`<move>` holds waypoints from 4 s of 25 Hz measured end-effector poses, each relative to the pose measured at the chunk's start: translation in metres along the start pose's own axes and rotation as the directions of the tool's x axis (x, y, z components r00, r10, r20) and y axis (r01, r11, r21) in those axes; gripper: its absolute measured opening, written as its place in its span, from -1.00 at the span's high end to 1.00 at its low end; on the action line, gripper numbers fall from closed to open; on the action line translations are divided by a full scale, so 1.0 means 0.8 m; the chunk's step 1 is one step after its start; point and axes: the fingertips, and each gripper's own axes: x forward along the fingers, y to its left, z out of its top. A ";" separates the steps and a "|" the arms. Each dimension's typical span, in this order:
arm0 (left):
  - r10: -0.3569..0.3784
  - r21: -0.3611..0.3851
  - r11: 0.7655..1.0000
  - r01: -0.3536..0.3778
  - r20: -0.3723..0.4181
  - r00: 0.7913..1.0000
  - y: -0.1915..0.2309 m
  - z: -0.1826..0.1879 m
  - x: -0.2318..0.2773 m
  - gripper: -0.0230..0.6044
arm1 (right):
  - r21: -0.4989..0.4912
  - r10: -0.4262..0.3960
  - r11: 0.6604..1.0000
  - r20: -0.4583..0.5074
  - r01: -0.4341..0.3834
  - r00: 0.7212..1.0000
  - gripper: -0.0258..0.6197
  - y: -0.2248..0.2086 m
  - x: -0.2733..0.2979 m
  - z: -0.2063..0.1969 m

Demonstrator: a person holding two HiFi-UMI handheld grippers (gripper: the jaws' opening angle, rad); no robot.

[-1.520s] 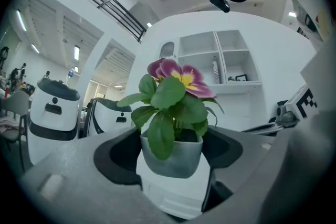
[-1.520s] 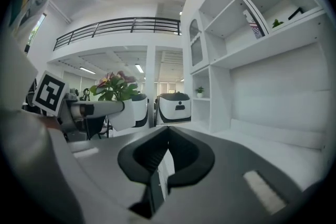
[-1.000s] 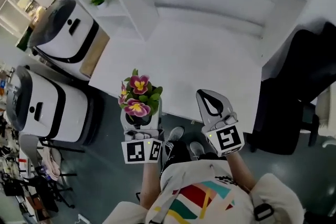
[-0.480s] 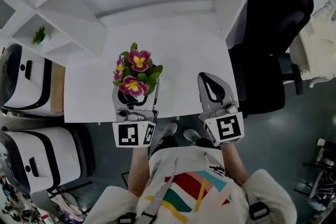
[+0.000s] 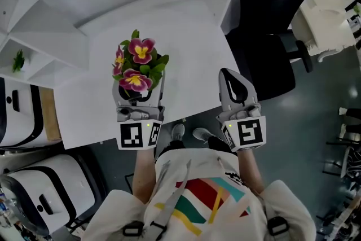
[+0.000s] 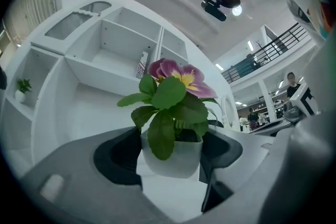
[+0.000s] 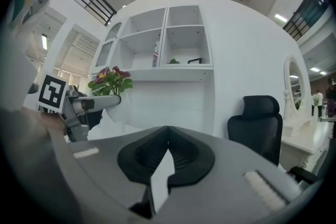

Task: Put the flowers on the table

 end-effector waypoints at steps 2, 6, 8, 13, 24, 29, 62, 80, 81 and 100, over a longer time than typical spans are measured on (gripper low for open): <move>-0.016 -0.013 1.000 0.016 0.004 1.000 0.000 0.000 0.001 -0.16 | -0.002 -0.020 1.000 -0.006 0.020 1.000 0.92 -0.001 -0.005 0.001; -0.069 -0.035 0.997 0.069 -0.013 0.998 -0.019 -0.007 0.017 -0.16 | 0.009 -0.061 0.998 -0.028 0.061 0.998 0.92 -0.021 -0.011 -0.003; -0.107 -0.037 0.994 0.106 -0.025 0.994 -0.044 -0.011 0.039 -0.16 | 0.020 -0.081 0.996 -0.043 0.082 0.996 0.92 -0.049 -0.013 -0.007; -0.193 -0.060 0.980 0.190 -0.061 0.979 -0.101 -0.031 0.078 -0.16 | 0.044 -0.132 0.990 -0.091 0.137 0.987 0.92 -0.098 -0.032 -0.037; -0.355 -0.100 0.933 0.347 -0.087 0.931 -0.194 -0.071 0.116 -0.16 | 0.072 -0.213 0.972 -0.145 0.225 0.966 0.92 -0.139 -0.086 -0.073; -0.398 -0.122 0.916 0.383 -0.143 0.906 -0.248 -0.126 0.155 -0.16 | 0.097 -0.230 0.964 -0.176 0.249 0.957 0.92 -0.178 -0.106 -0.096; -0.461 -0.186 0.883 0.431 -0.518 0.721 -0.321 -0.418 0.176 -0.16 | 0.145 -0.277 0.932 -0.311 0.334 0.909 0.92 -0.212 -0.162 -0.180; -0.470 -0.107 0.863 0.494 -0.532 0.705 -0.330 -0.423 0.167 -0.18 | 0.163 -0.271 0.930 -0.307 0.330 0.913 0.92 -0.200 -0.173 -0.180; -0.471 -0.114 0.864 0.491 -0.533 0.703 -0.330 -0.423 0.167 -0.18 | 0.163 -0.269 0.930 -0.306 0.328 0.913 0.92 -0.200 -0.173 -0.180; -0.497 -0.173 0.858 0.484 -0.522 0.693 -0.331 -0.413 0.132 -0.60 | 0.151 -0.241 0.945 -0.273 0.289 0.931 0.92 -0.180 -0.157 -0.157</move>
